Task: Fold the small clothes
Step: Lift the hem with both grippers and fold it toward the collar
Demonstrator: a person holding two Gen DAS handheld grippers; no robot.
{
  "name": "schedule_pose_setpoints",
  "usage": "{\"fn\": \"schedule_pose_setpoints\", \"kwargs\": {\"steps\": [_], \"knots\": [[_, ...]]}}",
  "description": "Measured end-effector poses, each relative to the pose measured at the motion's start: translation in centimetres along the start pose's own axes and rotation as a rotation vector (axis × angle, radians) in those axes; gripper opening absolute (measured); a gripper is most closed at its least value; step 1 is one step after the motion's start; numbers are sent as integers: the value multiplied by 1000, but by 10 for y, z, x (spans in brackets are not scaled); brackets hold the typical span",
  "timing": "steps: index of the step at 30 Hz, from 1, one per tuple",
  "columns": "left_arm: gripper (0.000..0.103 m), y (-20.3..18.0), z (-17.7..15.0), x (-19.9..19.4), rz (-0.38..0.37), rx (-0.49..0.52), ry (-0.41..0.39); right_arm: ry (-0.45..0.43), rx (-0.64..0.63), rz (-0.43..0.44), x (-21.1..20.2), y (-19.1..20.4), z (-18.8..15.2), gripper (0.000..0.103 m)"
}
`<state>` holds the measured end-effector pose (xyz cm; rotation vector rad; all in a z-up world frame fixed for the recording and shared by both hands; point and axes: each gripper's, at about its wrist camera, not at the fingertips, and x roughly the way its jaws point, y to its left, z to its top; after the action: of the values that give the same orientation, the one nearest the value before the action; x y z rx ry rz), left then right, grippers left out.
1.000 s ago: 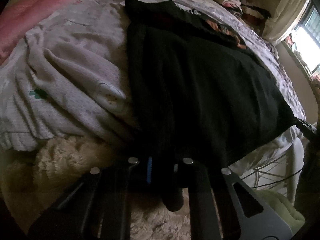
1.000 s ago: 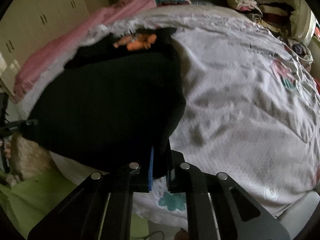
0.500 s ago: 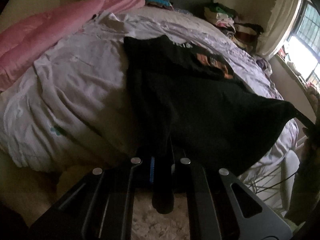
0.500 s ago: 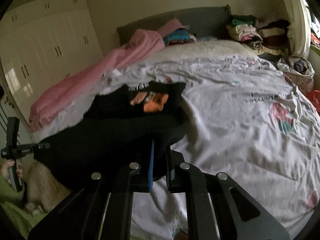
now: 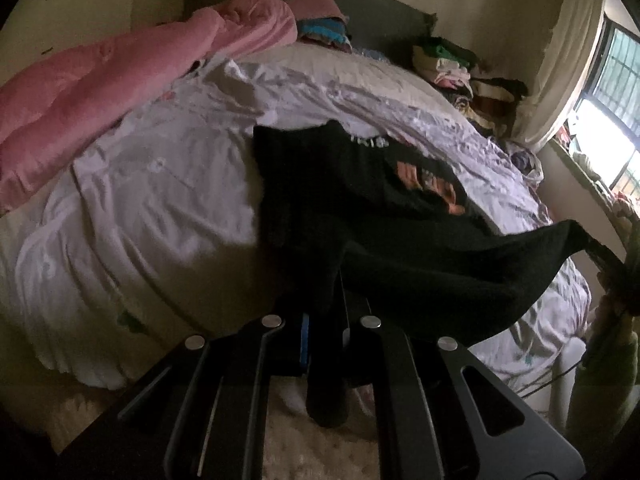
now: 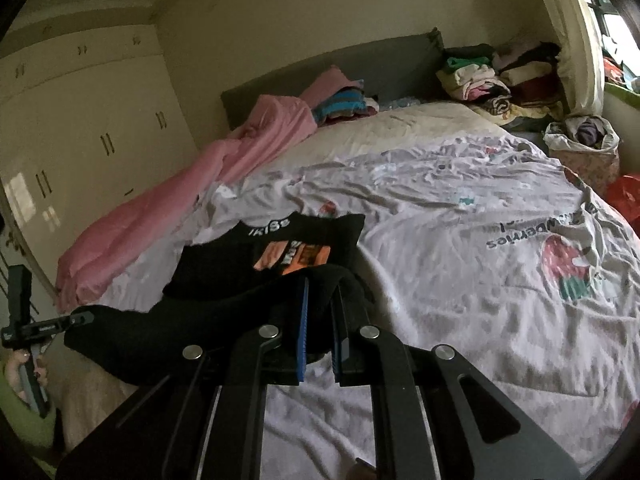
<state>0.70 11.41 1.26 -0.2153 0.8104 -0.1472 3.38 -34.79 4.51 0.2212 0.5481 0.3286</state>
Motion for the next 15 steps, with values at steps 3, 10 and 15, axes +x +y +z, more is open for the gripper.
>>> {"fn": "schedule_pose_setpoints", "kwargs": {"steps": [3,10,15], "knots": [[2,0,13,1,10,3,-25,-12,14,-5,4,-2,7,8],[2,-1,39,7,22,13,-65,-39,26,-24,17,-2,24,8],[2,4,53,16,21,-1,-80,-51,11,-45,29,0,33,8]]}}
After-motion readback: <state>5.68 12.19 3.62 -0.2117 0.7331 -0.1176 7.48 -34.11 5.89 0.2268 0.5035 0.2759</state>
